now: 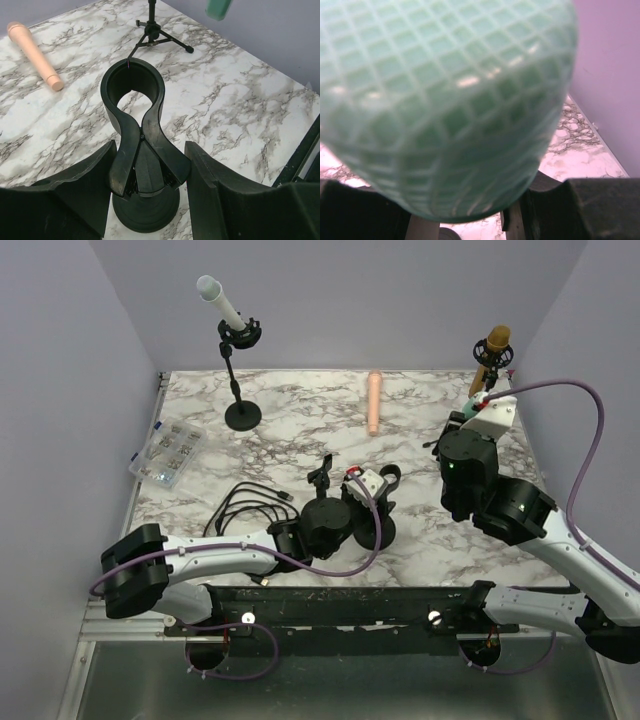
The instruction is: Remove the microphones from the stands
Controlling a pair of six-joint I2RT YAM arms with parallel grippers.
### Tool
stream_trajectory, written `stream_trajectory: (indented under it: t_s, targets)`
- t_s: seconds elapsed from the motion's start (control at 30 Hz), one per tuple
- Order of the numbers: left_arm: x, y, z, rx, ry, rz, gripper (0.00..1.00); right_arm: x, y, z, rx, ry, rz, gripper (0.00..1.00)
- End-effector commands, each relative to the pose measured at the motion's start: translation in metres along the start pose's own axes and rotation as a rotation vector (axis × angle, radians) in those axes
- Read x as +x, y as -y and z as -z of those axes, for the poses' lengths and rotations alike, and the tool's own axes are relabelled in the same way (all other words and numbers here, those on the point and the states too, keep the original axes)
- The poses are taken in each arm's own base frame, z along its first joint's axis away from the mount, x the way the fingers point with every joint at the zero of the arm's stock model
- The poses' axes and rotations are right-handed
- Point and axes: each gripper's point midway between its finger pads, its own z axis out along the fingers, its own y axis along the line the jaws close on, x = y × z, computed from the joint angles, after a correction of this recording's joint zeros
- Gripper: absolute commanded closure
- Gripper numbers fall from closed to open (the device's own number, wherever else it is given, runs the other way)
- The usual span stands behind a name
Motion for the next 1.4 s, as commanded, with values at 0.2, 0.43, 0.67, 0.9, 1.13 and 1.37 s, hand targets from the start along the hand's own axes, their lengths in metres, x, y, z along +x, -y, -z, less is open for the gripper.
stream_trajectory:
  t_s: [0.2, 0.43, 0.67, 0.9, 1.13, 1.37]
  targets:
    - [0.042, -0.037, 0.020, -0.112, -0.199, -0.099, 0.52, 0.011, -0.001, -0.001, 0.010, -0.009, -0.003, 0.99]
    - [0.011, -0.029, 0.031, -0.066, -0.164, -0.042, 0.02, 0.014, -0.003, -0.002, 0.014, -0.013, 0.005, 0.99]
    - [-0.057, -0.006, 0.059, 0.095, -0.053, 0.016, 0.01, 0.029, -0.011, -0.013, 0.018, -0.046, 0.027, 0.99]
    - [-0.128, -0.015, 0.106, 0.154, 0.089, -0.062, 0.01, 0.075, -0.022, -0.060, -0.021, -0.235, 0.080, 0.99]
    - [-0.196, -0.078, 0.168, -0.064, 0.315, -0.211, 0.01, 0.158, -0.032, -0.099, -0.014, -0.564, 0.219, 0.99]
    - [-0.192, -0.127, 0.205, -0.278, 0.456, -0.263, 0.01, 0.202, -0.057, -0.136, -0.052, -0.687, 0.232, 0.99]
